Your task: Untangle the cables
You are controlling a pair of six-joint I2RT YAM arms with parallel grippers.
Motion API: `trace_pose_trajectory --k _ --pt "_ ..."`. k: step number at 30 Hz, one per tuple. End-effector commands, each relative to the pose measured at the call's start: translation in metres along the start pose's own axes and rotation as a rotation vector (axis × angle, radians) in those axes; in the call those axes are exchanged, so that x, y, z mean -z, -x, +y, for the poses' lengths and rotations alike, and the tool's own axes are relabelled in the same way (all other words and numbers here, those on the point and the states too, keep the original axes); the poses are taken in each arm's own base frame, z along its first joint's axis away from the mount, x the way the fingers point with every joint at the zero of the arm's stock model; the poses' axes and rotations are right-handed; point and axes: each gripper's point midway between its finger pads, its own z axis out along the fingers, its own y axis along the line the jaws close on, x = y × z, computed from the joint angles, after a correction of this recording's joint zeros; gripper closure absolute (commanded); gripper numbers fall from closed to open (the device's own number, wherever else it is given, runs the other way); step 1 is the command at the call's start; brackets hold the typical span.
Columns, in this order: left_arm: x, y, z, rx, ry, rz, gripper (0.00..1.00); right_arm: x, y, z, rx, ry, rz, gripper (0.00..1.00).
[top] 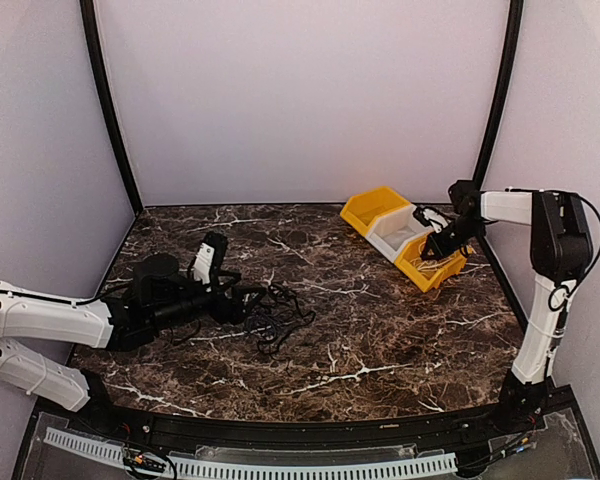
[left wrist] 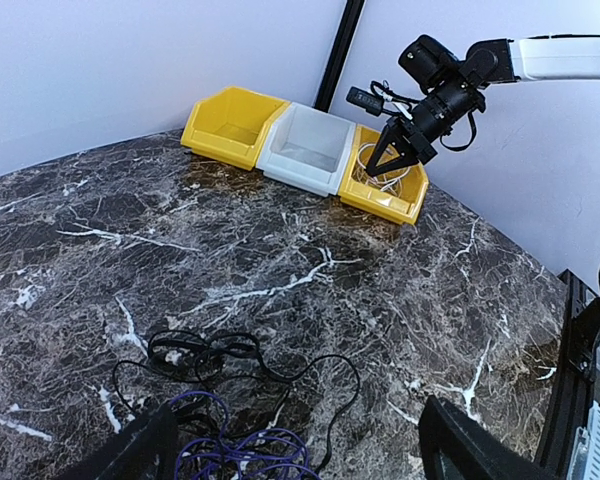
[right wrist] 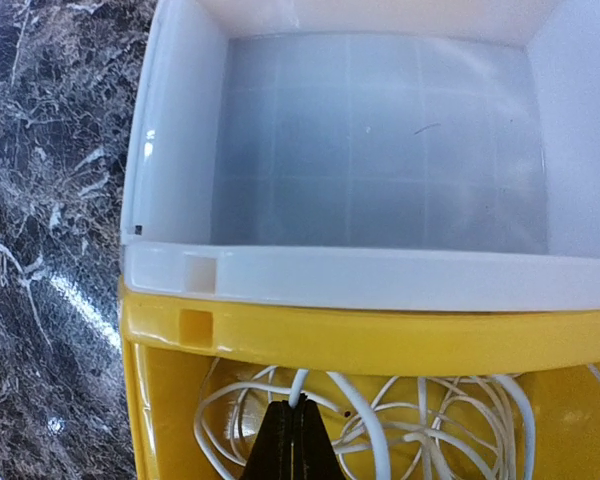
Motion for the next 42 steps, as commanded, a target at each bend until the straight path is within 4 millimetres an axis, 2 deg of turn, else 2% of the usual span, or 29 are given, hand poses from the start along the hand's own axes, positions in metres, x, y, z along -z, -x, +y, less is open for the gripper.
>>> trace_pose_trajectory --k 1,5,8,13,18,25,28,32,36,38,42 --pt "0.002 0.005 -0.003 0.004 -0.014 -0.035 0.13 -0.005 -0.017 0.001 -0.029 -0.019 0.100 1.00" --pt "0.000 0.003 -0.003 0.000 -0.014 -0.032 0.13 -0.006 -0.025 0.002 -0.038 -0.024 0.134 1.00" --pt "-0.002 0.003 -0.002 -0.004 -0.011 -0.029 0.13 0.001 -0.021 0.004 -0.034 -0.032 0.133 1.00" --pt "-0.002 0.005 -0.002 -0.015 -0.004 -0.026 0.13 0.029 -0.006 0.006 -0.006 -0.082 0.099 0.85" --pt "-0.001 0.007 -0.002 -0.025 -0.004 -0.028 0.13 0.047 -0.011 0.014 0.004 -0.094 0.123 0.74" --pt "-0.002 0.009 -0.003 -0.024 -0.006 -0.030 0.13 0.063 -0.017 0.023 0.030 -0.122 0.133 0.68" --pt "-0.004 0.009 -0.003 -0.018 -0.001 -0.017 0.12 0.072 -0.011 0.026 0.047 -0.133 0.113 0.68" --pt "-0.006 0.007 0.019 0.013 0.129 -0.004 0.10 0.088 0.013 0.053 0.131 -0.101 0.017 0.67" --pt "-0.002 0.008 0.046 0.042 0.289 0.004 0.02 0.096 0.036 0.081 0.245 -0.097 -0.098 0.65" --pt "0.001 0.010 0.055 0.044 0.350 0.004 0.01 0.101 0.046 0.091 0.276 -0.089 -0.152 0.64" --pt "0.005 0.013 0.066 0.014 0.423 0.018 0.01 0.116 0.066 0.122 0.335 0.037 -0.274 0.62"
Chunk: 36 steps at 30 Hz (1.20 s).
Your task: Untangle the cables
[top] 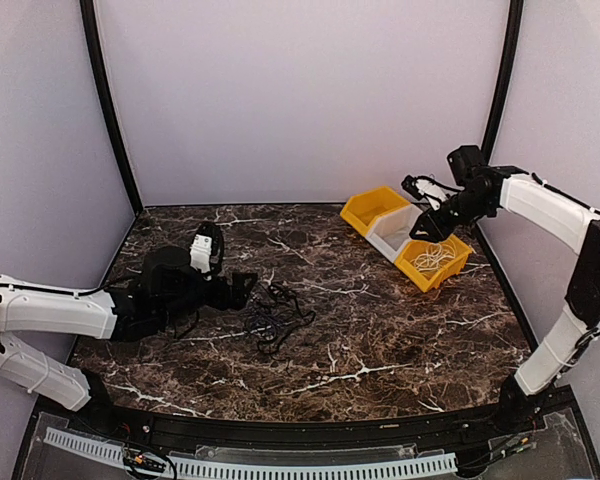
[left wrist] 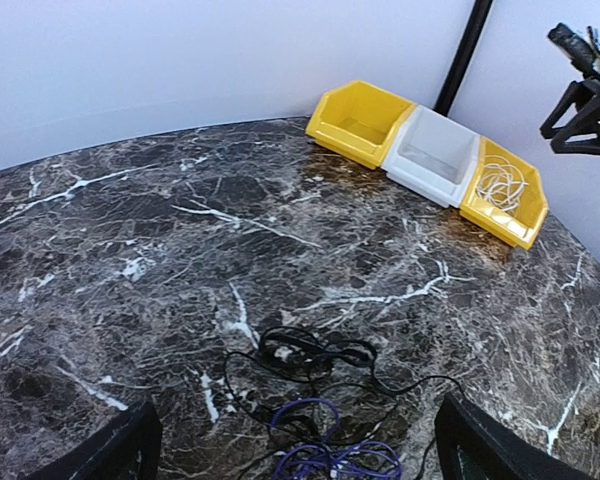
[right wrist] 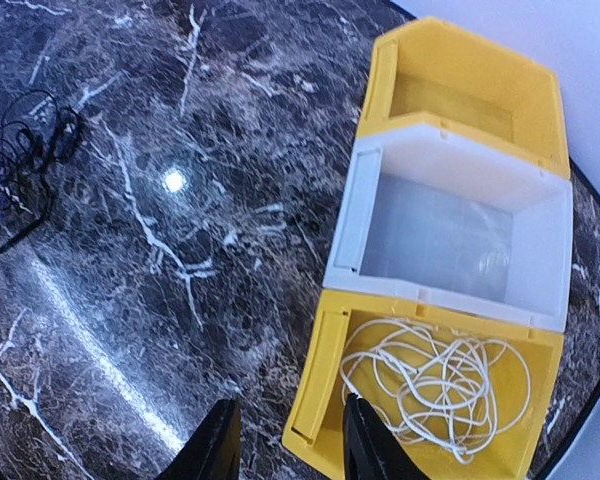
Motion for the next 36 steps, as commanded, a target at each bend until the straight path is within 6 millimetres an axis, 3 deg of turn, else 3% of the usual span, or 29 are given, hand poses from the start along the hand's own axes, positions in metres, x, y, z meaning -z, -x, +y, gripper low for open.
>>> trace_pose_trajectory --k 1,5,8,14,21,25,36 --pt "0.003 0.008 0.021 -0.020 0.137 -0.001 0.01 0.020 0.043 0.022 0.085 0.108 -0.217 0.61" --pt "0.001 0.003 0.021 -0.046 0.127 0.037 0.01 0.029 0.064 0.046 0.132 0.195 -0.318 0.54" --pt "-0.004 -0.002 0.018 -0.039 0.107 0.095 0.02 0.017 0.068 0.069 0.182 0.251 -0.307 0.53" --pt "-0.023 -0.024 0.001 -0.015 0.028 0.242 0.04 -0.015 0.058 0.134 0.368 0.366 -0.246 0.53" --pt "-0.046 -0.042 -0.003 0.013 0.017 0.368 0.07 -0.061 0.036 0.197 0.661 0.321 -0.141 0.54" --pt "-0.053 -0.044 -0.006 0.027 0.001 0.393 0.07 -0.083 0.026 0.220 0.765 0.282 -0.093 0.55" --pt "-0.051 -0.057 0.012 0.082 0.029 0.438 0.08 -0.114 0.014 0.265 0.959 0.265 -0.044 0.56"
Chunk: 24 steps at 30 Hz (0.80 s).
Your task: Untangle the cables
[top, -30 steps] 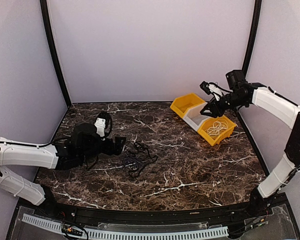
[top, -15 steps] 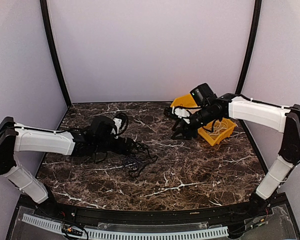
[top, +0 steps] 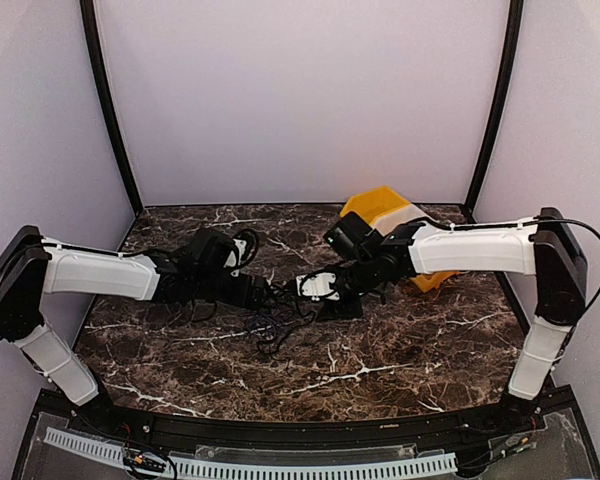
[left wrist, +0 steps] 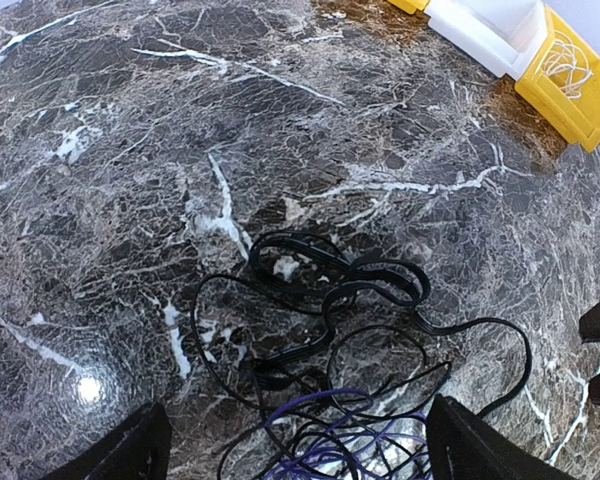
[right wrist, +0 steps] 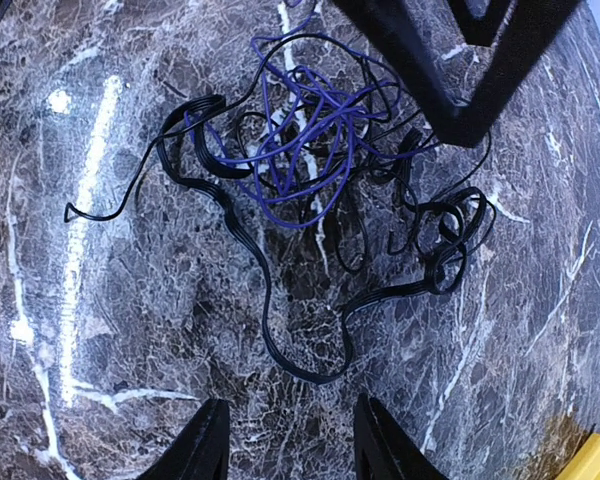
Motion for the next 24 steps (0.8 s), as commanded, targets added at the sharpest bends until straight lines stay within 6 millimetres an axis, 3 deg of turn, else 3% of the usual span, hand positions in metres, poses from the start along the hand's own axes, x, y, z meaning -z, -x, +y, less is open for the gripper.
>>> trace_pose_trajectory --k 1,14,18,23,24 --pt "0.005 -0.002 0.007 0.038 -0.005 0.010 0.08 -0.014 0.009 -0.005 0.096 -0.056 0.028 0.56" --pt "0.013 -0.001 0.012 0.039 -0.004 -0.014 0.08 -0.045 0.001 0.000 0.160 -0.060 0.111 0.59" --pt "0.016 0.000 0.011 0.040 -0.011 -0.023 0.09 -0.047 0.001 -0.001 0.163 -0.065 0.121 0.71" --pt "0.019 0.002 0.009 0.036 -0.029 -0.036 0.09 -0.042 0.007 0.000 0.179 -0.064 0.117 0.99" --pt "0.021 0.002 0.008 0.034 -0.034 -0.043 0.08 -0.040 0.009 0.002 0.180 -0.057 0.115 1.00"
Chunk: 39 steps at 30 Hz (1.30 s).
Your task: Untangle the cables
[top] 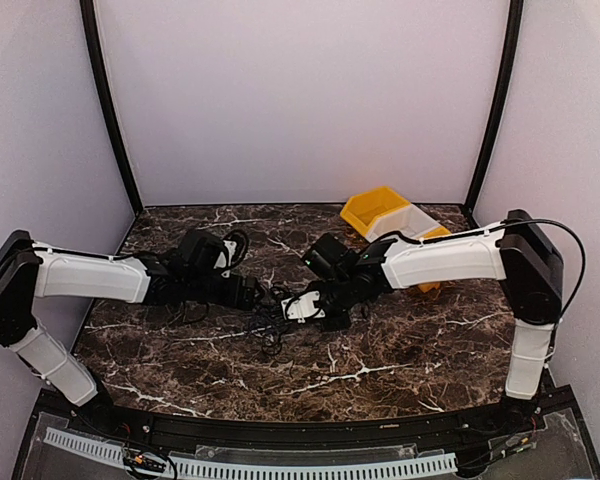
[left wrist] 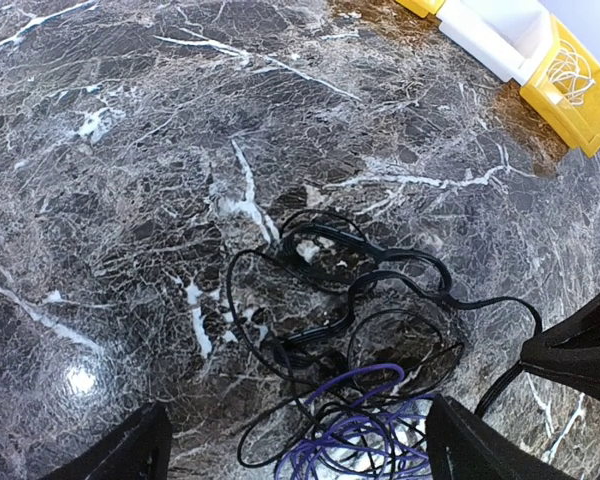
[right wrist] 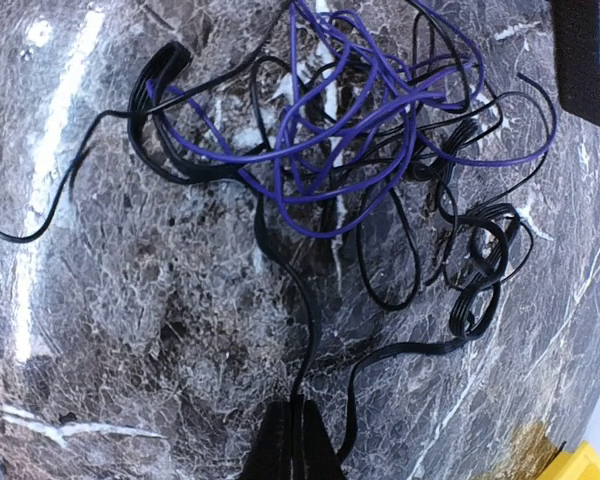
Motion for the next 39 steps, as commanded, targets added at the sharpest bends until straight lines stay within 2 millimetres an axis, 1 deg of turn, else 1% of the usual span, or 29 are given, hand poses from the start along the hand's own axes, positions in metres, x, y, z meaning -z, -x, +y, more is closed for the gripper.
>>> trace_pose_trajectory --k 1,5,9,10,11,13,14,15,16,17,18,19,21,23,25,26,31,35,39 --pt "0.014 0.008 -0.005 -0.001 -0.039 -0.047 0.09 0.012 0.020 -0.007 0.028 -0.019 -0.034 1.00" --pt "0.020 0.013 -0.008 -0.009 -0.058 -0.074 0.09 0.035 0.038 -0.007 0.031 -0.006 -0.091 1.00" --pt "0.026 0.015 -0.008 -0.013 -0.066 -0.096 0.08 0.062 0.060 -0.010 0.004 0.016 -0.171 1.00" --pt "0.030 0.019 -0.011 -0.014 -0.081 -0.116 0.09 0.068 0.066 -0.009 -0.004 0.027 -0.194 1.00" --pt "0.032 0.016 -0.013 -0.019 -0.100 -0.117 0.09 0.075 0.071 -0.010 -0.016 0.037 -0.218 1.00" --pt "0.051 0.031 -0.031 -0.039 -0.200 -0.201 0.09 0.090 0.084 -0.011 -0.037 0.056 -0.275 1.00" --pt "0.060 0.031 -0.049 -0.071 -0.305 -0.214 0.10 0.098 0.091 -0.014 -0.050 0.057 -0.303 1.00" --pt "0.082 0.041 -0.061 -0.092 -0.391 -0.307 0.10 0.106 0.096 -0.017 -0.065 0.060 -0.331 1.00" --pt "0.097 0.045 -0.072 -0.108 -0.471 -0.352 0.11 0.113 0.101 -0.020 -0.080 0.066 -0.356 1.00" --pt "0.120 0.051 -0.076 -0.119 -0.516 -0.458 0.11 0.120 0.105 -0.025 -0.096 0.067 -0.379 1.00" --pt "0.130 0.056 -0.073 -0.117 -0.512 -0.512 0.11 0.126 0.108 -0.029 -0.115 0.071 -0.400 1.00" --pt "0.146 0.059 -0.071 -0.123 -0.518 -0.580 0.11 0.133 0.110 -0.036 -0.136 0.073 -0.422 1.00" --pt "0.161 0.063 -0.065 -0.142 -0.491 -0.646 0.11 0.146 0.114 -0.048 -0.191 0.098 -0.470 1.00" --pt "0.170 0.061 -0.068 -0.181 -0.500 -0.658 0.12 0.162 0.119 -0.061 -0.237 0.121 -0.527 1.00" --pt "0.172 0.058 -0.072 -0.214 -0.515 -0.641 0.13 0.173 0.123 -0.072 -0.265 0.131 -0.567 1.00" --pt "0.173 0.058 -0.075 -0.230 -0.522 -0.639 0.14 0.176 0.125 -0.075 -0.274 0.134 -0.577 1.00" --pt "0.168 0.058 -0.082 -0.258 -0.513 -0.645 0.14 0.178 0.131 -0.082 -0.306 0.149 -0.602 1.00" --pt "0.153 0.061 -0.085 -0.286 -0.490 -0.656 0.15 0.183 0.136 -0.084 -0.314 0.159 -0.625 1.00" --pt "0.138 0.066 -0.090 -0.311 -0.479 -0.663 0.17 0.196 0.139 -0.087 -0.318 0.146 -0.650 1.00"
